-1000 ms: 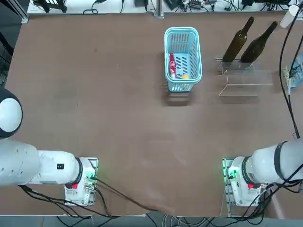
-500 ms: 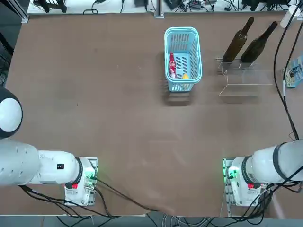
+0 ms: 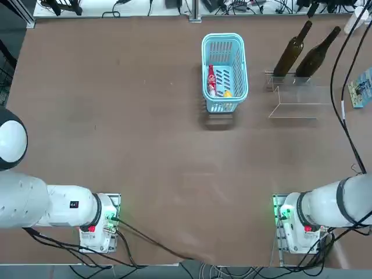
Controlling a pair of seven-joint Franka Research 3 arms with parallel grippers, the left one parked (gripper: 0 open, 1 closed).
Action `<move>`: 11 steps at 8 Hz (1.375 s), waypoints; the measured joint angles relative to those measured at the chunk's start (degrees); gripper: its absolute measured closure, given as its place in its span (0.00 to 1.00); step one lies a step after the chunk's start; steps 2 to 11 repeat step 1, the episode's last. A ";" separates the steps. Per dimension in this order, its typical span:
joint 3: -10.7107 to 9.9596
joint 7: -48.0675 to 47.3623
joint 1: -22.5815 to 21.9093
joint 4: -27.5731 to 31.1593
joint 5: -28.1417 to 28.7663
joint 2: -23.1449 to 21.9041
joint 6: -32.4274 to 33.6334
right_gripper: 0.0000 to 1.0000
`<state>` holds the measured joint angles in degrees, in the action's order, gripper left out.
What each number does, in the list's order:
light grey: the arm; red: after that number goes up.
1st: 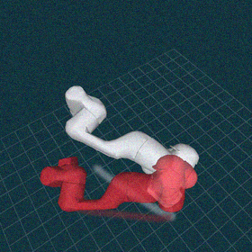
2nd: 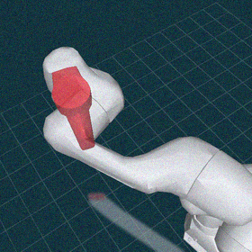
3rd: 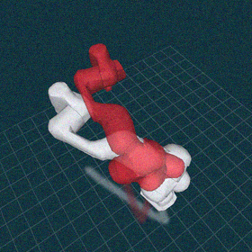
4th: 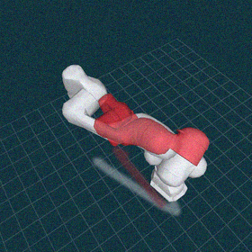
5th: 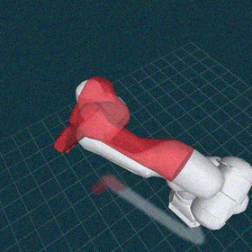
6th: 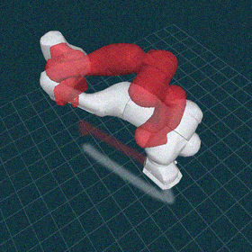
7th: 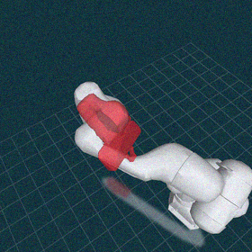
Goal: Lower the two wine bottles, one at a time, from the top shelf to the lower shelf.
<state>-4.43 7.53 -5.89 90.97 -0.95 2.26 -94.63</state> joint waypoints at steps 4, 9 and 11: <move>-0.19 -0.01 -0.07 0.01 0.01 -0.07 -0.26 0.00; -0.19 -0.01 -0.07 0.01 0.01 -0.07 -0.26 0.00; -0.19 -0.01 -0.07 0.01 0.01 -0.07 -0.26 0.00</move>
